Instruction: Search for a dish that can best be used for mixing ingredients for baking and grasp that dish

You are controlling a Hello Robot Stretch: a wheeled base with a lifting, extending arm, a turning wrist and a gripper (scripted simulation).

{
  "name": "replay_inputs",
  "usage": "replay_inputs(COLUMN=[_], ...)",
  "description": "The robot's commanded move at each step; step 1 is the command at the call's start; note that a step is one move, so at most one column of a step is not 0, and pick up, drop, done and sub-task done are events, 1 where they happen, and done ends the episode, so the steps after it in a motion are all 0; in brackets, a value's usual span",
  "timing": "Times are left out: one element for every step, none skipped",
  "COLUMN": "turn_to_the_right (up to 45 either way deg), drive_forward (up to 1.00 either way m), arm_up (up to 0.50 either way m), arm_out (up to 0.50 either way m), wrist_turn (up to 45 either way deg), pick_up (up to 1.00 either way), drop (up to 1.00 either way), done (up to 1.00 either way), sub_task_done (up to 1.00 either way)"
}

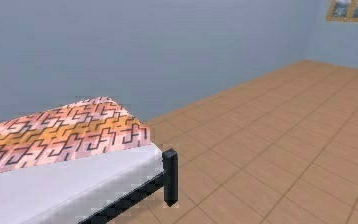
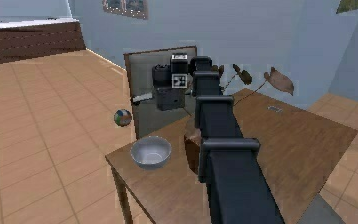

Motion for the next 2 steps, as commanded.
replay_inputs(turn_to_the_right=[0.0,0.0], drive_forward=[0.00,0.00], arm_up=[-0.28,0.00], arm_out=[0.00,0.00], wrist_turn=[0.0,0.0], pick_up=[0.00,1.00], drop=[0.00,0.00], done=[0.00,0.00], sub_task_done=[0.00,0.00])
